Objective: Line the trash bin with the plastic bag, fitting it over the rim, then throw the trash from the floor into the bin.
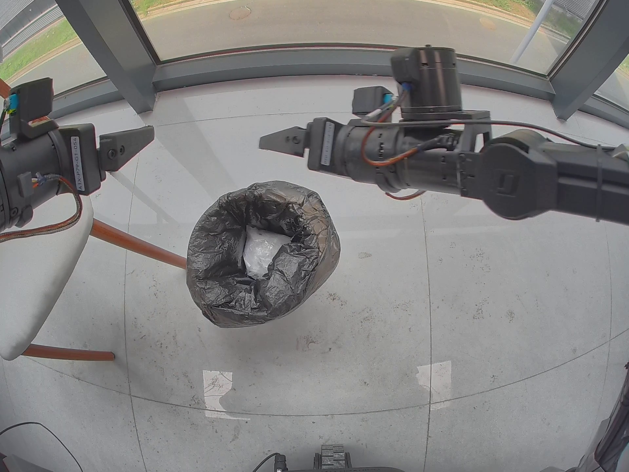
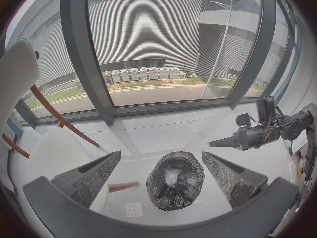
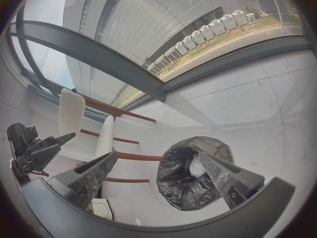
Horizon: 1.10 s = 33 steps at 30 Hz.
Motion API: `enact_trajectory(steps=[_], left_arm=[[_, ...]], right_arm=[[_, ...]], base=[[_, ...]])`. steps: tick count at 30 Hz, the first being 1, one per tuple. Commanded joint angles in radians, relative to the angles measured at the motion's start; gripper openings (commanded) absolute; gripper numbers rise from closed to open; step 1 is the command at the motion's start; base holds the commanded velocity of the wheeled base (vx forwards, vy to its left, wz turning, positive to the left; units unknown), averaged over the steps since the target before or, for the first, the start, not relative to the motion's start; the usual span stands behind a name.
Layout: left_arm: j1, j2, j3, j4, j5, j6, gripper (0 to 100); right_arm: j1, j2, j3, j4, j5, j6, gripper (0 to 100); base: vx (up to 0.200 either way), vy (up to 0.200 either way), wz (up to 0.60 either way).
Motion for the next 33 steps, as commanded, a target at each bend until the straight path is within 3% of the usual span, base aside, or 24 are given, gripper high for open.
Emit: enact_trajectory(steps=[1, 8, 10, 14, 18, 27, 33], left_arm=[[0.057, -0.167, 0.082, 0.003, 0.087, -0.050, 100], [0.196, -0.346, 0.248, 0.005, 0.088, -0.082, 100], [0.218, -0.398, 0.300, 0.005, 0.090, -0.087, 100], [0.230, -0.481, 0.394, 0.005, 0.102, -0.087, 100], [0.232, -0.636, 0.552, 0.003, 0.114, -0.087, 100], [0.235, -0.881, 0.800, 0.006, 0.159, -0.087, 100], [0.262, -1.032, 0.931, 0.008, 0.148, -0.085, 100]], right_arm=[[-0.149, -0.399, 0.371, -0.004, -0.003, 0.001, 100], [-0.242, -0.686, 0.654, -0.002, -0.104, -0.006, 100], [-0.287, -0.761, 0.728, -0.002, -0.107, -0.012, 100], [-0.348, -0.870, 0.835, -0.001, -0.109, -0.042, 100], [-0.466, -1.056, 1.007, -0.001, -0.113, -0.092, 100], [-0.656, -1.346, 1.265, 0.009, -0.115, -0.101, 100], [-0.679, -1.541, 1.446, -0.002, -0.103, -0.175, 100]], base=[[0.000, 0.000, 0.00], [0.000, 0.000, 0.00], [0.000, 0.000, 0.00], [0.000, 0.000, 0.00], [0.000, 0.000, 0.00], [0.000, 0.000, 0.00], [0.000, 0.000, 0.00]])
